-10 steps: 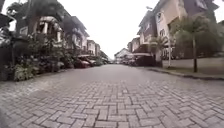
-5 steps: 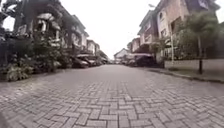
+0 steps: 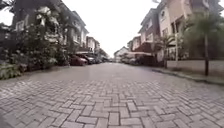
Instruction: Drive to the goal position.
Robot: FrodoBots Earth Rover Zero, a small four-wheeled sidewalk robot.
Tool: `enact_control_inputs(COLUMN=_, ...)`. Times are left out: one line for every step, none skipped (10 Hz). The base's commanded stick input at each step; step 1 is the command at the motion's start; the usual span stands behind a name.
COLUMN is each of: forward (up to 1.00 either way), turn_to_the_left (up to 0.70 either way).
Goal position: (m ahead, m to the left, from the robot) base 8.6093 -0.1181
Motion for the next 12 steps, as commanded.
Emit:
enact_control_inputs(forward=0.70, turn_to_the_left=0.00)
enact_control_inputs(forward=0.70, turn_to_the_left=0.00)
enact_control_inputs(forward=0.70, turn_to_the_left=0.00)
enact_control_inputs(forward=0.70, turn_to_the_left=0.00)
enact_control_inputs(forward=0.70, turn_to_the_left=0.00)
enact_control_inputs(forward=0.70, turn_to_the_left=0.00)
enact_control_inputs(forward=0.70, turn_to_the_left=0.00)
enact_control_inputs(forward=0.70, turn_to_the_left=0.00)
enact_control_inputs(forward=0.70, turn_to_the_left=0.00)
enact_control_inputs(forward=0.70, turn_to_the_left=0.00)
enact_control_inputs(forward=0.70, turn_to_the_left=-0.26)
enact_control_inputs(forward=0.70, turn_to_the_left=-0.35)
